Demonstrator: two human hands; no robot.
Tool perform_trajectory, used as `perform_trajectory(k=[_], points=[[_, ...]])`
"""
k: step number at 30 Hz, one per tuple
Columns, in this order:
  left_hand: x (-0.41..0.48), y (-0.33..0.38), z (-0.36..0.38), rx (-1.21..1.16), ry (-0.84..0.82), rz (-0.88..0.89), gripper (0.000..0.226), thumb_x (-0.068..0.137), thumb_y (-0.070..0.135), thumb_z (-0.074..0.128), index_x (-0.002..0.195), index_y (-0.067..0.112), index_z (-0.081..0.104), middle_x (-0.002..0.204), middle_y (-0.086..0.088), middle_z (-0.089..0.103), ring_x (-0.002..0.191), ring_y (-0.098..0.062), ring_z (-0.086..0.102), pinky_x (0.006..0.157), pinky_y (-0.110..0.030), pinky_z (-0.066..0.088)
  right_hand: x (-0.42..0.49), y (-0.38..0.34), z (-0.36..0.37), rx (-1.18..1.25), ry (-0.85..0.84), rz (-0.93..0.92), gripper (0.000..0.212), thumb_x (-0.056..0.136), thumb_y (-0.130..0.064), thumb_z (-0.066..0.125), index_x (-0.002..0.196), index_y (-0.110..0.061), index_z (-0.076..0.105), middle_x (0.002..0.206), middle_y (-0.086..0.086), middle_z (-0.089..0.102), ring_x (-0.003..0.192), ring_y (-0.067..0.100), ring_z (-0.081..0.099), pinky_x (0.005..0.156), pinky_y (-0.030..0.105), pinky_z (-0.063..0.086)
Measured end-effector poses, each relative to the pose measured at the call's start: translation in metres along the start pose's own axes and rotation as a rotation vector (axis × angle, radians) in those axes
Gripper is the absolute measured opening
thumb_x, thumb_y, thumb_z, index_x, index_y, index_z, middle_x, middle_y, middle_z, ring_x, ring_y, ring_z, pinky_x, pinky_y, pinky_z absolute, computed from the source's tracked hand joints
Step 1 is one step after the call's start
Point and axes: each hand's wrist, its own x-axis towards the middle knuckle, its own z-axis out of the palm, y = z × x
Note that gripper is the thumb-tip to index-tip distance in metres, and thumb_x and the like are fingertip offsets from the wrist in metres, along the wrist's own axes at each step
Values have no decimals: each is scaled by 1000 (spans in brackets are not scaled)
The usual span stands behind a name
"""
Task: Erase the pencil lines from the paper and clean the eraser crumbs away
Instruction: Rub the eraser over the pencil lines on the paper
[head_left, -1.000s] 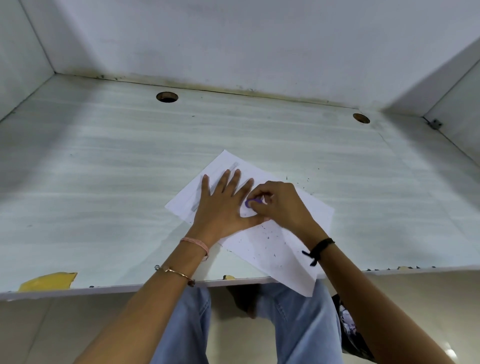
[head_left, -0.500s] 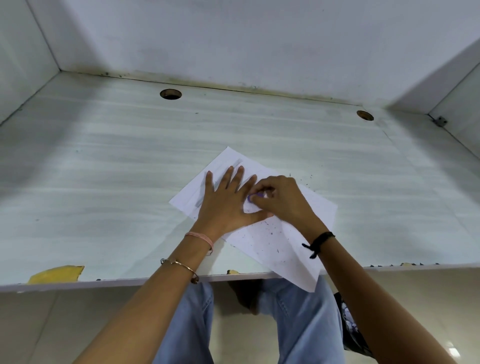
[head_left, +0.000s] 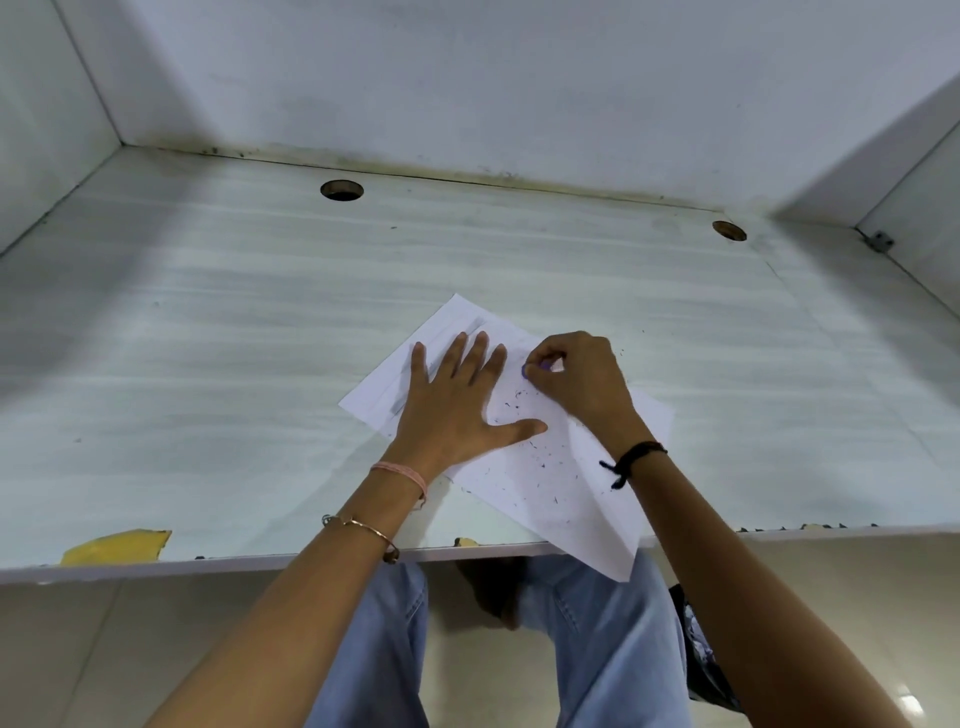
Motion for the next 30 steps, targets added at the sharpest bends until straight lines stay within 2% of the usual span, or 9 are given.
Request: perform_trajectory(k=[3,4,8,12,17,21,25,28,30], points=[[1,-1,3,34,21,3,119,64,94,6,157,21,2,165,3,-5,151,-16,-9,116,-61,-9,-15,-11,7,10,-213,-104,3,76,-15,73,78,-16,75,74,-6,70,61,-3,56,59,10,40],[1,-1,3,34,18,-1,120,64,95,7,157,19,1,165,3,-5,151,-16,-9,116,-61,-9,-15,-11,5,25,-229,-97,3,76,-15,73,78,-15,76,74,-6,70,61,-6,56,58,8,39],[0,0,0,-9,7,-16,115,71,93,20,157,18,2,165,3,-5,151,-15,-10,116,-60,-10,1,0,-2,44,-7,15,5,77,-12,73,80,-10,75,75,0,70,53,-7,54,51,5,36],[1,-1,2,35,19,-4,121,65,96,8,157,17,1,165,3,-5,151,-16,-8,116,-61,-8,-13,-11,3,14,-233,-93,4,76,-14,73,79,-13,76,74,-4,71,59,-5,55,56,6,38],[1,0,1,3,10,-14,118,70,95,18,157,18,2,165,3,-6,151,-16,-9,117,-60,-10,-2,1,-2,20,6,7,4,77,-14,73,79,-12,75,73,-6,67,59,-2,54,55,6,36],[1,0,1,43,12,-3,122,64,96,7,157,17,2,165,3,-5,151,-16,-8,117,-61,-8,-16,-8,0,10,-243,-111,2,76,-15,74,76,-16,76,73,-9,69,66,-5,58,61,7,39],[0,0,1,-2,16,-13,121,65,97,12,157,19,3,165,3,-4,151,-15,-8,117,-60,-10,4,7,-6,-26,14,41,3,76,-18,73,77,-17,76,76,-6,71,74,8,65,65,23,49],[2,-1,3,18,23,-10,122,62,95,5,157,18,3,165,3,-4,151,-16,-8,116,-60,-9,-8,-4,0,32,-128,-81,3,76,-13,73,78,-13,76,74,-6,70,66,-2,60,62,8,40],[1,-1,3,34,25,-7,121,64,95,9,157,18,2,165,3,-4,151,-16,-8,116,-61,-8,-12,-6,-2,31,-232,-94,3,76,-13,73,78,-14,76,73,-7,70,58,-7,55,56,6,36]])
